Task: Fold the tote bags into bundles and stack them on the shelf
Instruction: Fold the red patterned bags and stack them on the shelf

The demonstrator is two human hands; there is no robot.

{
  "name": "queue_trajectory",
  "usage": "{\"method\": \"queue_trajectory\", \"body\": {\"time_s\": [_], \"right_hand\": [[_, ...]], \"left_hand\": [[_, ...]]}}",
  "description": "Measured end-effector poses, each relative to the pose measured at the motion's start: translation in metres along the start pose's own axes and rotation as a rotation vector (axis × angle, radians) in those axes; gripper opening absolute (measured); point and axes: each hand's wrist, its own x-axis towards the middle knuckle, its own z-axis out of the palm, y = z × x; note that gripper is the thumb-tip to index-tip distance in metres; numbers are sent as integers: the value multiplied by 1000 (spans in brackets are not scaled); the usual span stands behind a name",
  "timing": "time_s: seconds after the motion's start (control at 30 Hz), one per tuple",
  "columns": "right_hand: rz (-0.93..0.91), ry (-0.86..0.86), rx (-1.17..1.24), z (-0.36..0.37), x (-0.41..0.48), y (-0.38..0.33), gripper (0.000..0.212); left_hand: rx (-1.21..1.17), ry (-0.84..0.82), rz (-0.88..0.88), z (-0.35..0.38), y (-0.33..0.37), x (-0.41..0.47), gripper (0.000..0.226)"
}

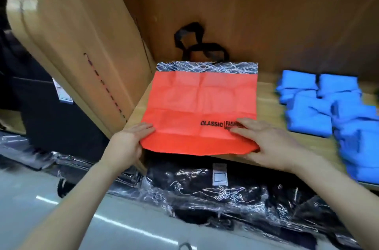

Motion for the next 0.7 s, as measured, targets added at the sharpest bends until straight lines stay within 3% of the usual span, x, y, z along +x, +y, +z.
{"method": "queue_trajectory", "body": {"time_s": [0.17, 0.23, 0.3, 0.47, 0.6, 0.7], "right_hand": [[92, 104, 433, 19, 0, -14, 64], [244, 186, 635, 24, 1, -16, 59], [376, 301, 738, 28, 5, -23, 45], [512, 589, 678, 37, 18, -35, 14], [496, 664, 543, 40, 23, -35, 17], [516, 670, 362, 41, 25, -36, 25]], "left_hand": [[-241, -56, -26, -9, -15, 22, 33], [-319, -18, -124, -5, -18, 29, 32], [-252, 38, -152, 0, -16, 36, 39], [-137, 157, -207, 11, -5, 43, 35], [-248, 145, -278, 8, 0, 40, 30], [-265, 115, -178, 6, 1, 39, 32]]}}
